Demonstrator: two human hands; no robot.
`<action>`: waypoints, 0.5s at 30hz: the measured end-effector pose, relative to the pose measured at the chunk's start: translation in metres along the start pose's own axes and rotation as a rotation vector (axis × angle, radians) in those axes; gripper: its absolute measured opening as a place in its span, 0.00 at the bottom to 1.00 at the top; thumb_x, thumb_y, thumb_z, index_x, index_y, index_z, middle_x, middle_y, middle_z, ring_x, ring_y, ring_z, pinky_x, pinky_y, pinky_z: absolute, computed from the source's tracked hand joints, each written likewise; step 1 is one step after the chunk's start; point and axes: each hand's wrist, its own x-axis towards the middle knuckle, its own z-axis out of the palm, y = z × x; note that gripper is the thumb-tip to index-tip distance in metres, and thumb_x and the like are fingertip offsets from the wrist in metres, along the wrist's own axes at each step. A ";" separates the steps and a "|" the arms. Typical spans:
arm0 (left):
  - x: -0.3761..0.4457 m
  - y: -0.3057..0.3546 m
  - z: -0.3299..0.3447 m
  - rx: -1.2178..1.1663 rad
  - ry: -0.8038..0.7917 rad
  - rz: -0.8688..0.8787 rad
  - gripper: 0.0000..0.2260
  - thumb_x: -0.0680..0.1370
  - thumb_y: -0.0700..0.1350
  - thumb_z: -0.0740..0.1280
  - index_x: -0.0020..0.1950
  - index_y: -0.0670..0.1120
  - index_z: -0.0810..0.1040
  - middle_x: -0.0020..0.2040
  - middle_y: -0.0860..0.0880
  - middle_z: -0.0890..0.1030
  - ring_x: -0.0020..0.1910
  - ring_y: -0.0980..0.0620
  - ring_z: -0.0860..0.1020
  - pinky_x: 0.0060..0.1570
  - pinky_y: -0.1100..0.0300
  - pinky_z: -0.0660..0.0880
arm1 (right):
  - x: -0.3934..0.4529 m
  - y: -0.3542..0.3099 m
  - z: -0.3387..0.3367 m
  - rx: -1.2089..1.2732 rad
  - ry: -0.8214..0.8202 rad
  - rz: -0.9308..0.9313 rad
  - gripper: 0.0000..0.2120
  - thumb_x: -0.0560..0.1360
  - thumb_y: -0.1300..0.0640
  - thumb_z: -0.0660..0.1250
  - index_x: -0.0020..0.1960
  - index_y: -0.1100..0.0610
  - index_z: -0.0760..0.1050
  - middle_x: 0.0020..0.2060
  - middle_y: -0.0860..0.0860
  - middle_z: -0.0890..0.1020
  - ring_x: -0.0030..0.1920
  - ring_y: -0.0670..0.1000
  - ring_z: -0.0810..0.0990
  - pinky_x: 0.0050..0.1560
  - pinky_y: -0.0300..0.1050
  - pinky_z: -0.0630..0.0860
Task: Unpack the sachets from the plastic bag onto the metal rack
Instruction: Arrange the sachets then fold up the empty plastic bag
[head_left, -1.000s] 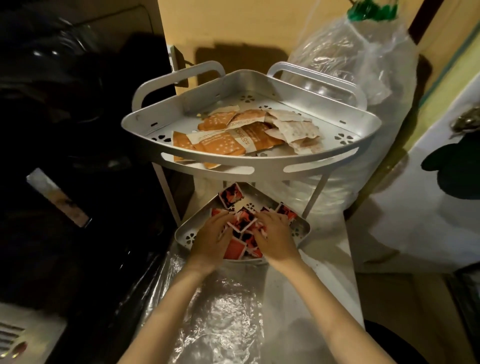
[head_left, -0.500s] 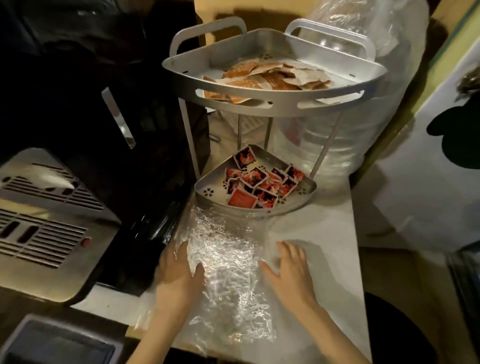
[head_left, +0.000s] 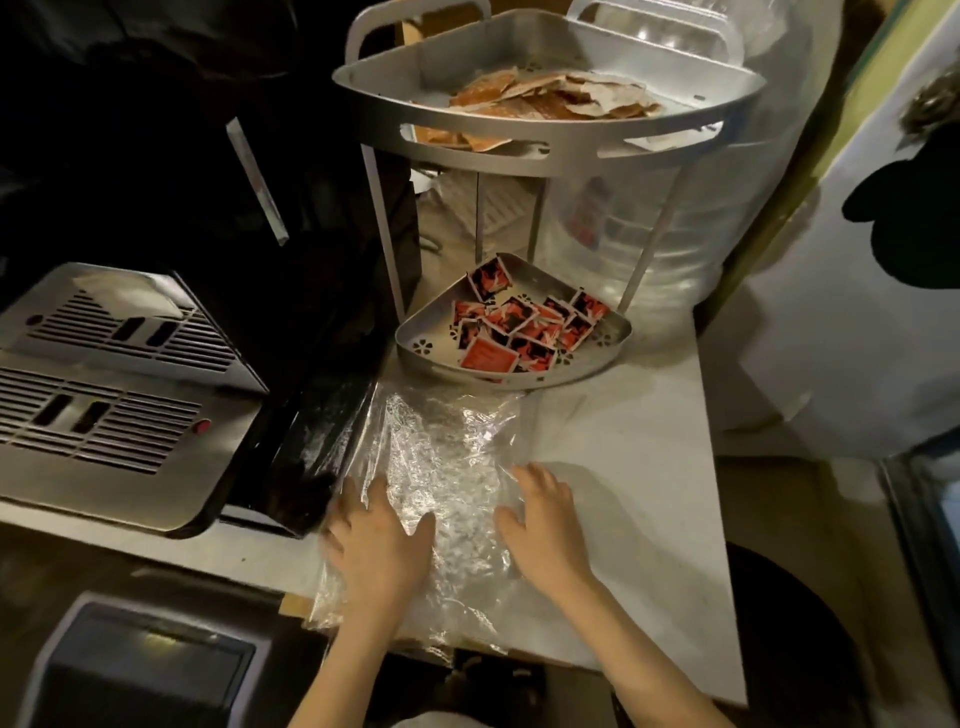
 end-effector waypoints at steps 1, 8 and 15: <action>-0.001 -0.001 0.000 -0.007 0.003 0.007 0.31 0.71 0.54 0.68 0.70 0.47 0.61 0.74 0.42 0.59 0.73 0.40 0.53 0.69 0.41 0.50 | -0.002 -0.003 0.002 0.084 0.005 0.011 0.23 0.77 0.57 0.59 0.71 0.50 0.61 0.70 0.50 0.65 0.63 0.52 0.68 0.63 0.46 0.68; -0.004 -0.007 -0.017 -0.310 0.013 0.039 0.28 0.70 0.40 0.71 0.68 0.42 0.65 0.68 0.38 0.66 0.62 0.38 0.69 0.59 0.45 0.68 | -0.008 -0.010 0.002 0.791 -0.035 0.352 0.31 0.72 0.67 0.66 0.71 0.53 0.59 0.53 0.52 0.74 0.41 0.46 0.76 0.38 0.38 0.76; 0.016 -0.008 -0.041 -0.976 -0.331 -0.214 0.18 0.72 0.36 0.69 0.61 0.38 0.72 0.56 0.42 0.78 0.57 0.45 0.75 0.55 0.56 0.71 | -0.002 -0.003 -0.031 1.071 -0.092 0.588 0.20 0.67 0.69 0.71 0.58 0.63 0.73 0.44 0.55 0.79 0.37 0.47 0.77 0.30 0.32 0.73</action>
